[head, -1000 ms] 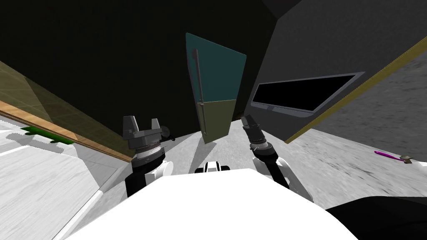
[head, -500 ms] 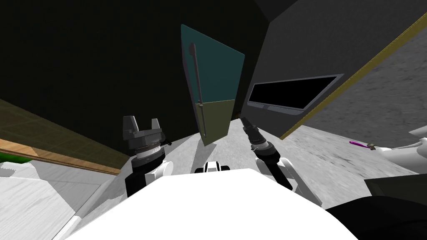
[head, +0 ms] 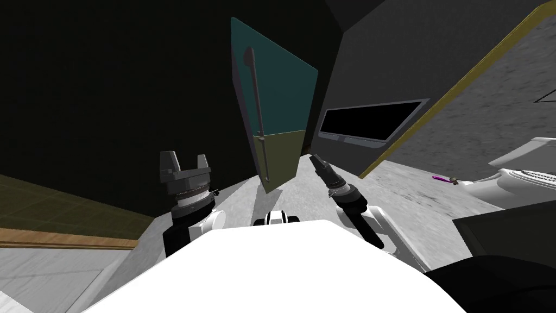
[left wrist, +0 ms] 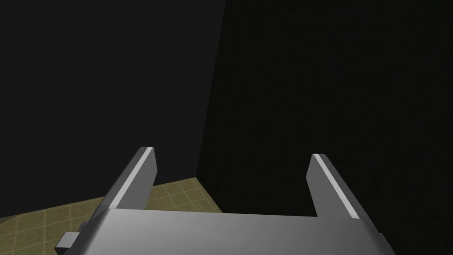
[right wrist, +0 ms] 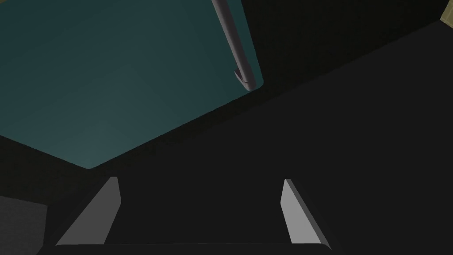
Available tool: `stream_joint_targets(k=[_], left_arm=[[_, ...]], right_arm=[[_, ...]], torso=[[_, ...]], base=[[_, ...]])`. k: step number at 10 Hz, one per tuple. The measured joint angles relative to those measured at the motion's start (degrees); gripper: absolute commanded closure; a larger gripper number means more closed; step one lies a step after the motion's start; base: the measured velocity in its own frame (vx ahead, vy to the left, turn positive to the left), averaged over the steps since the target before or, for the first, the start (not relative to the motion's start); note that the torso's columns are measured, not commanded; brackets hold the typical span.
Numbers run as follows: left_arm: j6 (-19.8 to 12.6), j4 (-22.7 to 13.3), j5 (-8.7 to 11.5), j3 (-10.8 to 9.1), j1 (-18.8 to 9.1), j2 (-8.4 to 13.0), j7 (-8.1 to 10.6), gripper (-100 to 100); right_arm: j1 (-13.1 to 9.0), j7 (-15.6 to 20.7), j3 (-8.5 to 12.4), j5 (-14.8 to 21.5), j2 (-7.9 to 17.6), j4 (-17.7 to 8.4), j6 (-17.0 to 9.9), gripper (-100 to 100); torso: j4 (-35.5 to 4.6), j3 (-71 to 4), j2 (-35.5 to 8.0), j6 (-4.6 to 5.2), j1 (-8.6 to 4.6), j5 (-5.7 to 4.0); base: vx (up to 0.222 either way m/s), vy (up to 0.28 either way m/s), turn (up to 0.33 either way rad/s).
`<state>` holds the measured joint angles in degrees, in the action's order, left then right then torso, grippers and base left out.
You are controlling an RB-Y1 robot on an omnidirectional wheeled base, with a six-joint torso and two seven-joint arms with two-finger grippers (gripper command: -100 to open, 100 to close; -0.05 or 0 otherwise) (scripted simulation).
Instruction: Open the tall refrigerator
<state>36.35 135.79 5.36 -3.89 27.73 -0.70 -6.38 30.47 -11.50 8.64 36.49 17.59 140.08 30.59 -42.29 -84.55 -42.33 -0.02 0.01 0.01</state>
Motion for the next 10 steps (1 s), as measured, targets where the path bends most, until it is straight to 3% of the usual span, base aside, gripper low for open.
stream_joint_targets(k=[10], left_arm=[[0.0,0.0,0.0,0.00,0.0,0.0,0.00,0]], right_arm=[[1.6,-1.0,4.9,16.2,4.6,1.6,-3.0,-100]], torso=[[0.0,0.0,0.0,0.00,-0.10,-0.02]], base=[[0.089,0.144,-0.135]])
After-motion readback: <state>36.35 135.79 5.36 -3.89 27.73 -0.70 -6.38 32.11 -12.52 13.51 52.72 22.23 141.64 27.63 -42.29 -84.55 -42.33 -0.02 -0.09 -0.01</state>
